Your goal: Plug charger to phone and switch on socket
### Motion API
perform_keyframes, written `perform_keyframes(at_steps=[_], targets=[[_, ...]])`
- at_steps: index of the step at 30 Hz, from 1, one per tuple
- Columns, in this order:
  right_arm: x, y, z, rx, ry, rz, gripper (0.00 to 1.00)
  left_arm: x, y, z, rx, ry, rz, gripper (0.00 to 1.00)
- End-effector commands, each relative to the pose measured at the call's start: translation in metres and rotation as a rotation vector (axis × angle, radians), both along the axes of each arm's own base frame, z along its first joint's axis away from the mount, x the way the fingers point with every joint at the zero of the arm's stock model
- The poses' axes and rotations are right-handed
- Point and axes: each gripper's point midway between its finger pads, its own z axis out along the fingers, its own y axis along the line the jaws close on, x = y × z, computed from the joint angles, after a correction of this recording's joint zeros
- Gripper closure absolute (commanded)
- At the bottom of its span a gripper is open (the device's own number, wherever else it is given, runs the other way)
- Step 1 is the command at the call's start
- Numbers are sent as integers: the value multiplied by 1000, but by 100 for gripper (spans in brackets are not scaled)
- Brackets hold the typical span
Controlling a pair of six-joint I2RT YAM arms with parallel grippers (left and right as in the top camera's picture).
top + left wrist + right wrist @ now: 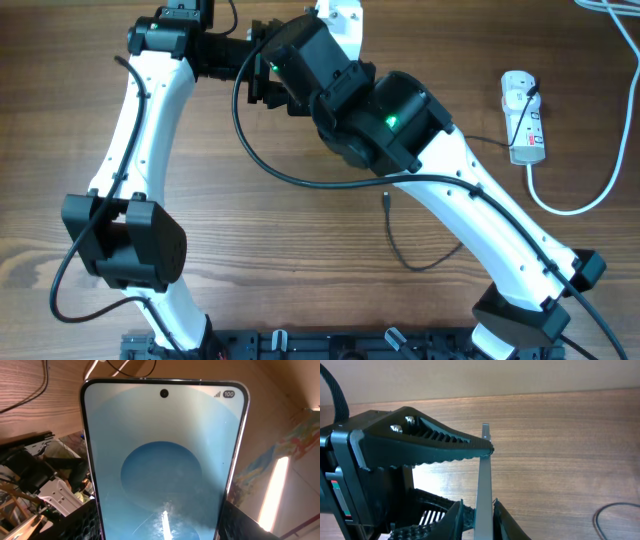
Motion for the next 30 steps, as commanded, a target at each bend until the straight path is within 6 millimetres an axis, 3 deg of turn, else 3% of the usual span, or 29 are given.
perform_keyframes(at_steps=[1,6,10,11,13,17,21,24,30], targets=[[6,-1,2,9,-15,-34,83,-11,-2,23,-50,-30,-24,32],[7,-1,3,26,-18,-44,95,-11,-2,23,-50,-30,-24,30],[7,-1,3,59,-13,-71,96,-11,-2,23,-50,-30,-24,28],[7,0,3,81,-10,-89,96,-11,-2,23,-50,-31,-24,25],[8,0,4,193,-1,-183,96,-11,-2,23,-50,-31,-24,0],[10,-20,21,426,-52,-445,96,-11,-2,23,-50,-31,-24,0],[4,-28,36,674,-42,-603,96,-11,-2,23,-50,-30,-24,9],[-4,-17,27,852,69,-701,96,-13,-2,26,-68,-28,-33,18],[-16,-33,9,1005,133,-959,96,-15,-2,30,-91,-24,-44,39]])
